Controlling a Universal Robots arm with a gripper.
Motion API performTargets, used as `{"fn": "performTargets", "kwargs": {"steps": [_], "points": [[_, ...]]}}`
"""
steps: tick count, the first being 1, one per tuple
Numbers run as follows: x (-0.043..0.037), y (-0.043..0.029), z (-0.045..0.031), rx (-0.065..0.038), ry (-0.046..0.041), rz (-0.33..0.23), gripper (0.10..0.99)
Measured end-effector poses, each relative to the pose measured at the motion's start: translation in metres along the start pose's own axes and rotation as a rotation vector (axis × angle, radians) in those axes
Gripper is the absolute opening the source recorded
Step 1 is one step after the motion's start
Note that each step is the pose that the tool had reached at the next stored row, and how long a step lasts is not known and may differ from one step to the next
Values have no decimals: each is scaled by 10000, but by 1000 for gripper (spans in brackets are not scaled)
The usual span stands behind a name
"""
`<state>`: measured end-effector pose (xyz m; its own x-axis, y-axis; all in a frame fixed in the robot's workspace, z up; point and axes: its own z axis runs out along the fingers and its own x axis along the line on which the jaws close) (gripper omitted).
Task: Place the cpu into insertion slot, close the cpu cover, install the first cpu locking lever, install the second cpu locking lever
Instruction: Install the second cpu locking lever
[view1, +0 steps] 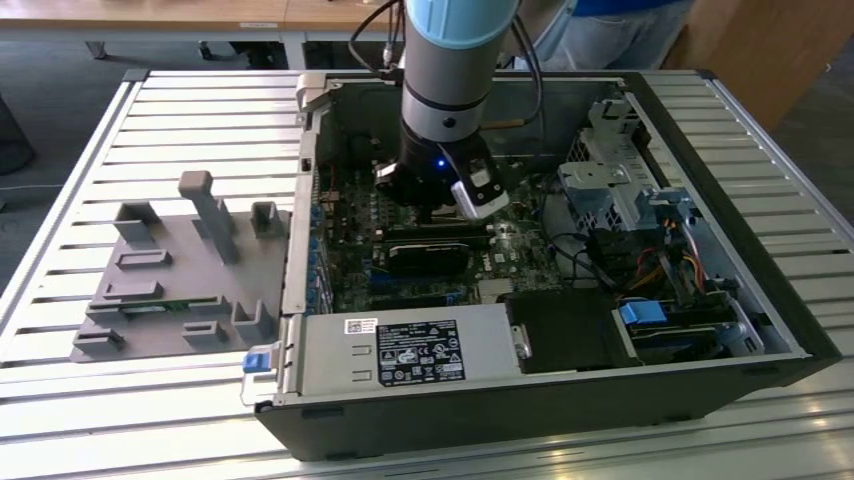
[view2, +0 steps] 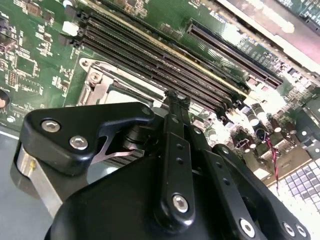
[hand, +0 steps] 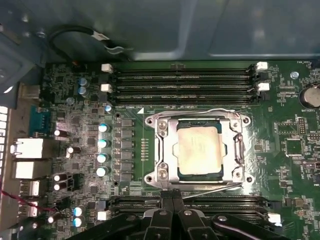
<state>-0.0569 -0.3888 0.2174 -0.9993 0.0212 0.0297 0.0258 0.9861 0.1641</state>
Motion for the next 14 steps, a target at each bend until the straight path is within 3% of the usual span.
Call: {"fn": "performTargets", "kwargs": {"steps": [4,14], "points": [[23,-22,10,-152,3,-3,106],[49,-43,101,-253,6,-5,106]]}}
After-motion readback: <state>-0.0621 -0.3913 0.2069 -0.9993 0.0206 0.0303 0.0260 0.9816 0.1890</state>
